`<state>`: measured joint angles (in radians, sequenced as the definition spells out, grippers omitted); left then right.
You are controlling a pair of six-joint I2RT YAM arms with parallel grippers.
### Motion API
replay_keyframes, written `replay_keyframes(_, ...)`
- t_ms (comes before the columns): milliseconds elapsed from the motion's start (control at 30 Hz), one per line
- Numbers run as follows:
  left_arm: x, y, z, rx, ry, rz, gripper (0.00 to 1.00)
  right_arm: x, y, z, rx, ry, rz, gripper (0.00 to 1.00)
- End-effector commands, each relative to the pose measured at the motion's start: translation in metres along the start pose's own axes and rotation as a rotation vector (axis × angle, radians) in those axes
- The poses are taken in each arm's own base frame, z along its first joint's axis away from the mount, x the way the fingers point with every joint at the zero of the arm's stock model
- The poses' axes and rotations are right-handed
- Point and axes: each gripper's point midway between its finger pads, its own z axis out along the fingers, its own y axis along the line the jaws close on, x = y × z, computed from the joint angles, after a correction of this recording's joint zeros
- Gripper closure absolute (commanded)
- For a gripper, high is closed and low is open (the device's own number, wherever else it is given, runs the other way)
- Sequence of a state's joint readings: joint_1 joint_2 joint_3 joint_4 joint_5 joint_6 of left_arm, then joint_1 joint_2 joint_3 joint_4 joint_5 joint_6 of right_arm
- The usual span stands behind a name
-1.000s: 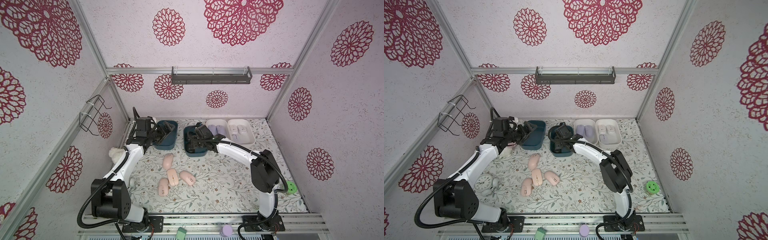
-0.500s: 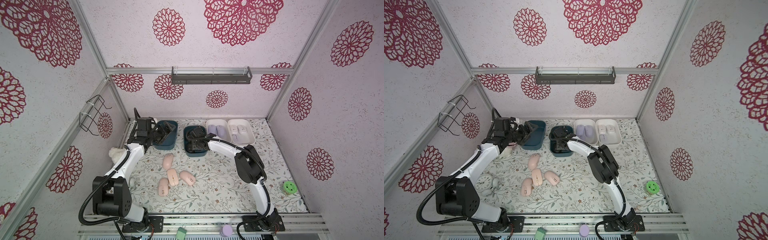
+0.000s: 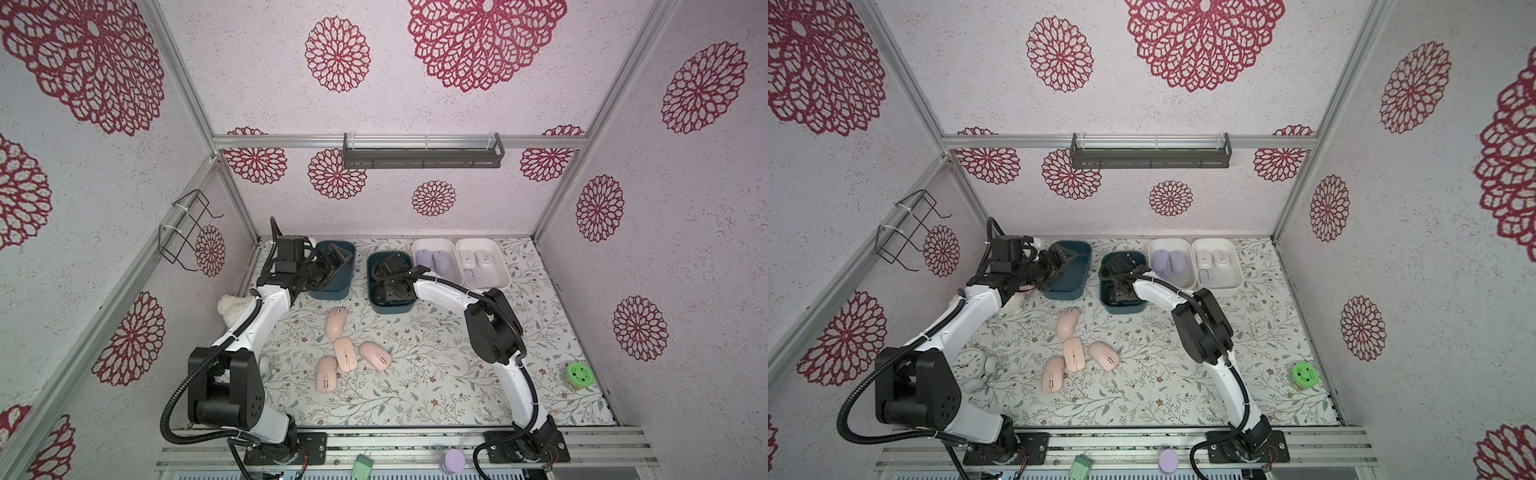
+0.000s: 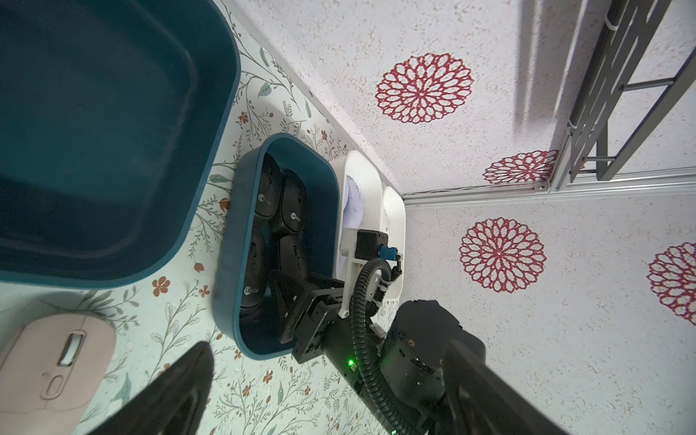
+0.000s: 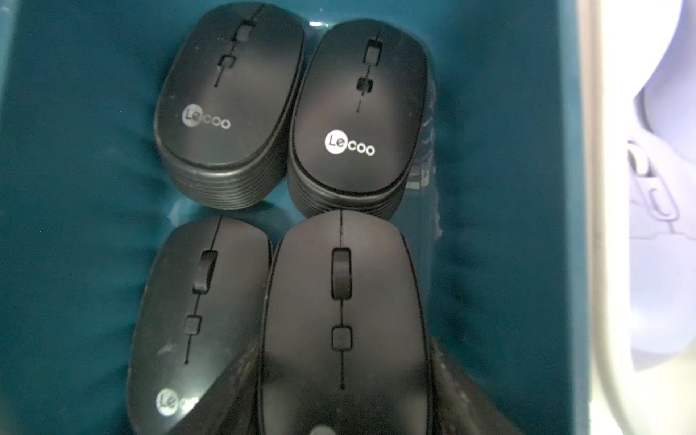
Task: Place the mice by color into the storage box
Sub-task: Place the mouse in the storage box, then move the storage box to the center of the board.
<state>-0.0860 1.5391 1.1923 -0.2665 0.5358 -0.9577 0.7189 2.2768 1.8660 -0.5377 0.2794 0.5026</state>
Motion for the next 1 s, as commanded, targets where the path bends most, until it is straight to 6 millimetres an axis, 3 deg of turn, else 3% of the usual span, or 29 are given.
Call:
replay_keyframes(0,-0.002,0.006,0.005,-0.005,-0.004,-0.001,0.03,-0.009,-0.009,-0.006,0.018,-0.004,-0.018,0.32)
replay_keyframes(300,-0.001,0.005,0.004,-0.007,0.002,0.0,0.03,-0.014,-0.007,-0.016,-0.009,0.001,-0.024,0.3)
replay_keyframes(500,-0.002,-0.001,0.0,0.003,-0.007,0.014,0.03,-0.037,0.001,-0.061,-0.041,-0.081,-0.046,0.31)
replay_keyframes(600,-0.003,-0.004,-0.004,0.001,-0.015,0.024,0.03,-0.041,-0.013,-0.084,0.015,-0.119,-0.102,0.32)
replay_keyframes(733,-0.004,-0.006,-0.007,0.004,-0.021,0.029,0.03,-0.024,-0.031,-0.107,0.018,-0.14,-0.114,0.36)
replay_keyframes(833,-0.003,-0.006,-0.006,0.006,-0.016,0.025,0.03,0.0,-0.022,-0.115,-0.054,-0.134,-0.119,0.4)
replay_keyframes(967,-0.003,-0.003,-0.005,-0.003,-0.018,0.023,0.03,0.034,0.006,-0.113,-0.124,-0.09,-0.168,0.41)
